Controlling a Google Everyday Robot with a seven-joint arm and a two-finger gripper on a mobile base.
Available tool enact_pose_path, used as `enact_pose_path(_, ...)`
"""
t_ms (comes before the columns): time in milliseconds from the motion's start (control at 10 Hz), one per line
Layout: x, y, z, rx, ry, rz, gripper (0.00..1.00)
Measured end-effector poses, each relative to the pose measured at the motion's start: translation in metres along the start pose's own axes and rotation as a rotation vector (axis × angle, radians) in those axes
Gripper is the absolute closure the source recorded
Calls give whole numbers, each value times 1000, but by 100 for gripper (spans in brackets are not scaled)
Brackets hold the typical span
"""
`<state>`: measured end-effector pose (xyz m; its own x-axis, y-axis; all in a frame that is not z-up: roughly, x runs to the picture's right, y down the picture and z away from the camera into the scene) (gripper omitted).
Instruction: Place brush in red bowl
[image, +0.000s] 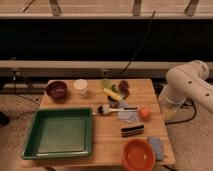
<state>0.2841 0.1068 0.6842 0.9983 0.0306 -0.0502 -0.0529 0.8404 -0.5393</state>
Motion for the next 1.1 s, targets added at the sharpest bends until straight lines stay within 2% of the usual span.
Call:
enact_pose_path(500, 0, -1, 1, 0, -2, -2, 35)
enact_pose_path(600, -2, -3, 3, -5, -19, -7, 35)
enact_pose_path(800, -18, -13, 26, -33, -103, -21, 35)
enact_pose_path(1000, -49, -29, 58, -63, -201, -51, 35)
enact_pose_path(1100, -62, -37, 70, -78, -233, -63, 35)
